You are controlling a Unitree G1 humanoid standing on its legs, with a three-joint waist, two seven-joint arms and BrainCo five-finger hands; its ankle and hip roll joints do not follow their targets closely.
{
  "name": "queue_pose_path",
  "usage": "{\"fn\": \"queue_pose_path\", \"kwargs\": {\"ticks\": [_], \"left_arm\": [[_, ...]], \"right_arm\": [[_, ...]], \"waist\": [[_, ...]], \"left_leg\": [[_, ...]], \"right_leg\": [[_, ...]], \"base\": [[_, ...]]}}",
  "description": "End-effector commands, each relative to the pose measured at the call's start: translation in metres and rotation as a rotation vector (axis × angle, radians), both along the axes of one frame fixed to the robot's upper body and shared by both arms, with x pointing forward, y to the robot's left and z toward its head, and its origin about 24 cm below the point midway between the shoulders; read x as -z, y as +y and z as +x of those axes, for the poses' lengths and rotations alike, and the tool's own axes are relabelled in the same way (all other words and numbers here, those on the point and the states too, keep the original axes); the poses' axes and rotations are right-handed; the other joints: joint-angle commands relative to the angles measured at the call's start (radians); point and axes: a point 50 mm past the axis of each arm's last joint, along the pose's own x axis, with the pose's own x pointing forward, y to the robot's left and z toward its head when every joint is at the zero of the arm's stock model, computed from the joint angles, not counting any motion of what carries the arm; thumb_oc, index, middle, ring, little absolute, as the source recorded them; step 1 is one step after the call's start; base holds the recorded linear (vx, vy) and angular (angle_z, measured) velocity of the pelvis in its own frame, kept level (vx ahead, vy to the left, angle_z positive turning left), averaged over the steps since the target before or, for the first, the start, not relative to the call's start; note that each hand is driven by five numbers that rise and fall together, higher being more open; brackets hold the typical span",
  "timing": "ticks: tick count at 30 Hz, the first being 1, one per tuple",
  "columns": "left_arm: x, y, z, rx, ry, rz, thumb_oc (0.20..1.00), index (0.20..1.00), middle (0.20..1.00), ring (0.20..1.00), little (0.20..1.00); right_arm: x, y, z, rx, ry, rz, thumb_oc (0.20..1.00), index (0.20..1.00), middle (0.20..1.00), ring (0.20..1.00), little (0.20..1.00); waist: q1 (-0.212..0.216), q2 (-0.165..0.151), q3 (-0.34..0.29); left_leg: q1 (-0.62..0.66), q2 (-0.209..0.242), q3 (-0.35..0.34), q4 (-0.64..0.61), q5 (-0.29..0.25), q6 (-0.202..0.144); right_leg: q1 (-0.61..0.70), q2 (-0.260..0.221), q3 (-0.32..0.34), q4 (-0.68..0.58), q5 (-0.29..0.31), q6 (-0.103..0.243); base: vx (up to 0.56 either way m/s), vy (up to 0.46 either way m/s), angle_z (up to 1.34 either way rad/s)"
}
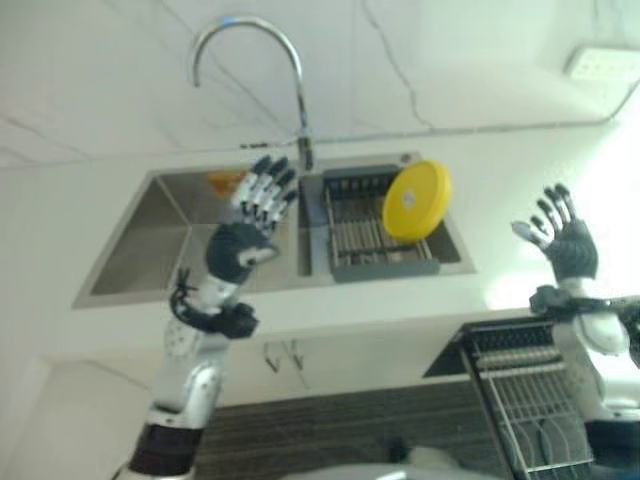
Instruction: Place the dishes in the dishwasher.
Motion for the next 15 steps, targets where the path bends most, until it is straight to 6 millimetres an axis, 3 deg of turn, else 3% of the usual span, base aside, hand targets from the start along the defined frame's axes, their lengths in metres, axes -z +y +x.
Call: {"fn": "queue_pose_path", "kwargs": {"ticks": [1, 5, 15], "left_arm": [[-0.019, -0.002, 0.001, -0.010, -0.113, 0.052, 1.000, 1.000, 1.000, 1.000, 1.000], [-0.019, -0.006, 0.006, 0.002, -0.103, 0.067, 1.000, 1.000, 1.000, 1.000, 1.000], [-0.020, -0.010, 0.014, 0.021, -0.081, 0.077, 1.000, 1.000, 1.000, 1.000, 1.000]], "right_arm": [[-0.021, 0.001, 0.014, -0.026, -0.063, 0.039, 1.000, 1.000, 1.000, 1.000, 1.000], [-0.013, -0.002, 0.027, -0.017, 0.005, 0.080, 1.000, 1.000, 1.000, 1.000, 1.000], [-0.016, -0.021, 0.050, 0.058, 0.067, 0.077, 1.000, 1.000, 1.000, 1.000, 1.000]], "waist": [[0.003, -0.047, -0.020], [0.019, -0.049, -0.025], [0.058, -0.050, -0.032]], "left_leg": [[0.031, -0.004, 0.021, -0.036, -0.024, -0.017], [0.035, -0.004, 0.015, -0.037, -0.024, -0.018], [0.034, -0.008, -0.002, -0.037, -0.024, -0.021]], "right_leg": [[0.137, -0.048, -0.039, -0.129, -0.007, 0.098], [0.151, -0.048, -0.051, -0.134, -0.009, 0.095], [0.173, -0.050, -0.068, -0.144, -0.013, 0.091]], "base": [[0.01, -0.038, 0.03], [0.01, -0.025, 0.11], [0.00, 0.004, 0.08]]}}
